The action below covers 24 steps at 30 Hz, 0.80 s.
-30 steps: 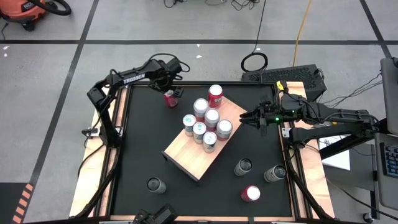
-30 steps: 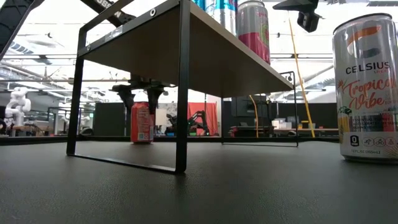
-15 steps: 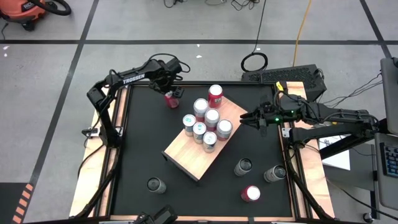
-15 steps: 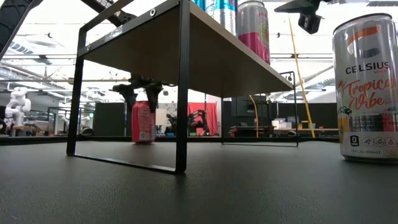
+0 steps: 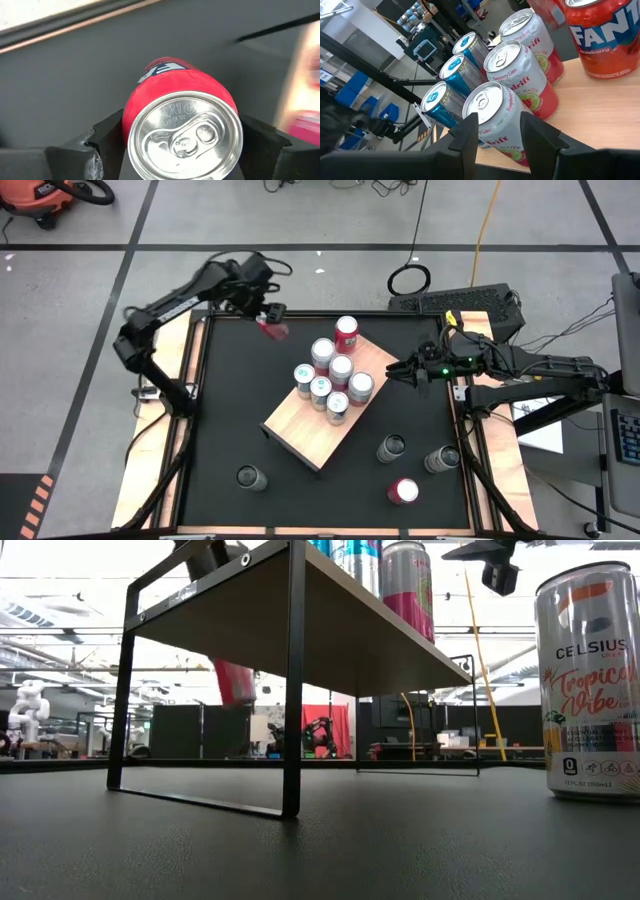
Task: Place canned beverage on shelf
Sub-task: Put the top red soda can on the shelf aligned with the red soda can
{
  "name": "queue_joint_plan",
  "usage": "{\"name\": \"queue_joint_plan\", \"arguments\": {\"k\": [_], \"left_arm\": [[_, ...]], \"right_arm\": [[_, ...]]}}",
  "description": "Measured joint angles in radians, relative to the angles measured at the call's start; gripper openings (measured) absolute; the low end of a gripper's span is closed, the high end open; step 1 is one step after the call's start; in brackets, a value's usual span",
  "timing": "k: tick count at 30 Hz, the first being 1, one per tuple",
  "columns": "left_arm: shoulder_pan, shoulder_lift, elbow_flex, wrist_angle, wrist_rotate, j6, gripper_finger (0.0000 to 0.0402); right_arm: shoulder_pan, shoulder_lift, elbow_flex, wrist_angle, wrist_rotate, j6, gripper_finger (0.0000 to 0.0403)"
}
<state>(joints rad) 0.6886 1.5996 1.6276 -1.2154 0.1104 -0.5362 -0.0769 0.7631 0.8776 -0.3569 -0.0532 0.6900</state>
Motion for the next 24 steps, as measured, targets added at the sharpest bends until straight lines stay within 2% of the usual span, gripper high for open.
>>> {"name": "queue_joint_plan", "arguments": {"k": [10, 17, 24], "left_arm": [[-0.102, -0.135, 0.152, -0.002, 0.008, -0.104, 0.0285], [-0.25, -0.146, 0.28, 0.015, 0.019, -0.009, 0.0285], [-0.395, -0.146, 0.318, 0.215, 0.019, 0.187, 0.0285]], "right_arm": [[0.0, 0.0, 0.0, 0.007, -0.016, -0.07, 0.0126], [0.0, 0.0, 0.0, 0.068, -0.118, -0.043, 0.0126], [0.0, 0.02, 0.098, 0.004, -0.188, -0.081, 0.0126]]}}
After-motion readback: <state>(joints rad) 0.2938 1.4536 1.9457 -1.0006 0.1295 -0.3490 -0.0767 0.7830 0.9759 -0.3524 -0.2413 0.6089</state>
